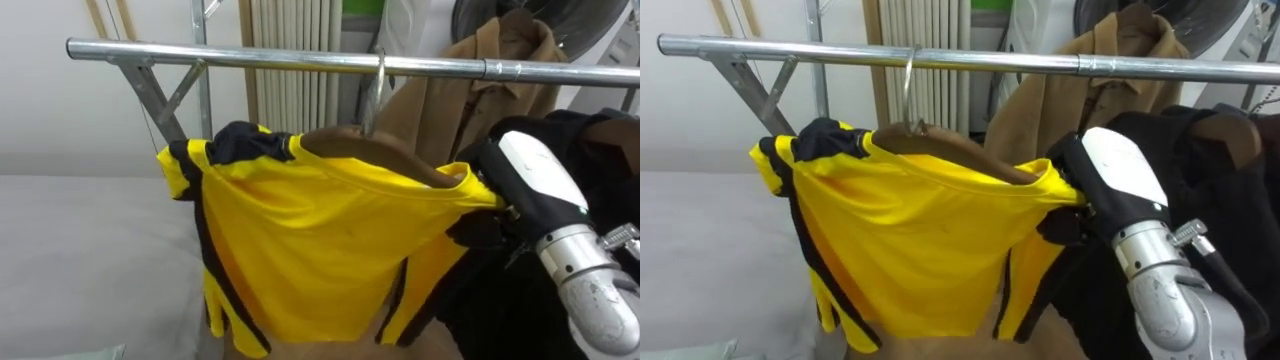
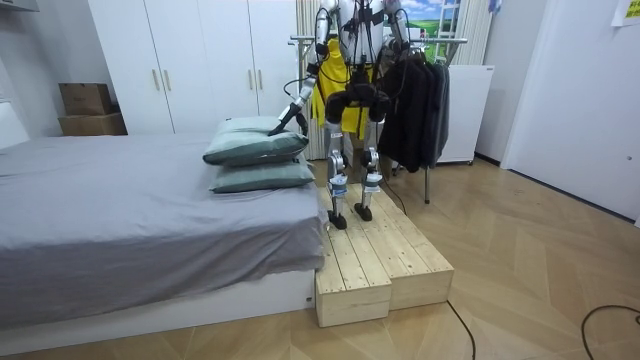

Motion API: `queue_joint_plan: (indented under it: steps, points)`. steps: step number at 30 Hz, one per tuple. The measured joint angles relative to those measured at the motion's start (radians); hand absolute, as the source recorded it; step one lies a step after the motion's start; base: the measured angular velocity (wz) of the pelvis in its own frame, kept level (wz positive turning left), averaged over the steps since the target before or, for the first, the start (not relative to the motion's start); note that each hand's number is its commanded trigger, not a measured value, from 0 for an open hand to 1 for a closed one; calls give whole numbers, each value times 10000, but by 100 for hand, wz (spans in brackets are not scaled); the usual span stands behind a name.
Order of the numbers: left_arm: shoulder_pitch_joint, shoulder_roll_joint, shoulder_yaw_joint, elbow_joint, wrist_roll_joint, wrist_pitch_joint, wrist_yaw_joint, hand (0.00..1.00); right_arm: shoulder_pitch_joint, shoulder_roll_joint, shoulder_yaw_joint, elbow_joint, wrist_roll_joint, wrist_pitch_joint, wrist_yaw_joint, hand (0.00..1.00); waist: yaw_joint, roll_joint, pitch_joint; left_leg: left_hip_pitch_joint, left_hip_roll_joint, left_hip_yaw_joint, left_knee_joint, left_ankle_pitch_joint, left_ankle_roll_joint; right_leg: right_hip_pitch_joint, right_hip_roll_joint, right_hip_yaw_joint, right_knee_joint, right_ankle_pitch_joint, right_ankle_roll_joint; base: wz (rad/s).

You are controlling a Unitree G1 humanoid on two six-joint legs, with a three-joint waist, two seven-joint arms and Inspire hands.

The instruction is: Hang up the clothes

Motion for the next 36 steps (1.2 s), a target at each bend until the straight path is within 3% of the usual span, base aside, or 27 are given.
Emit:
queue_joint_plan:
  steps: [14,25,30,36]
  points:
    - [8,248,-3,2,11,-14,-546,0,0,-155,-52,-296,24,2,0,100,98,-26,-14,27,3,-2,45,0,0,25,13,9,41,8,-13,0]
    - [133,186,-18,-575,438,-134,-502,0,-11,-173,-233,-223,952,-7,-18,100,423,-26,-24,-57,10,-330,195,2,-2,52,-23,-166,79,40,-53,5]
    - [160,169,-13,-886,453,-184,-491,0,-85,-160,-235,950,1902,1,-9,100,613,-42,-20,51,-4,-477,203,3,-5,209,-59,-280,60,41,-53,6]
    - [205,186,-12,-1053,453,-197,-466,0,-86,-162,-228,1387,1969,17,47,100,639,-125,-19,37,-11,-535,213,20,-24,223,-76,-339,61,41,-54,3]
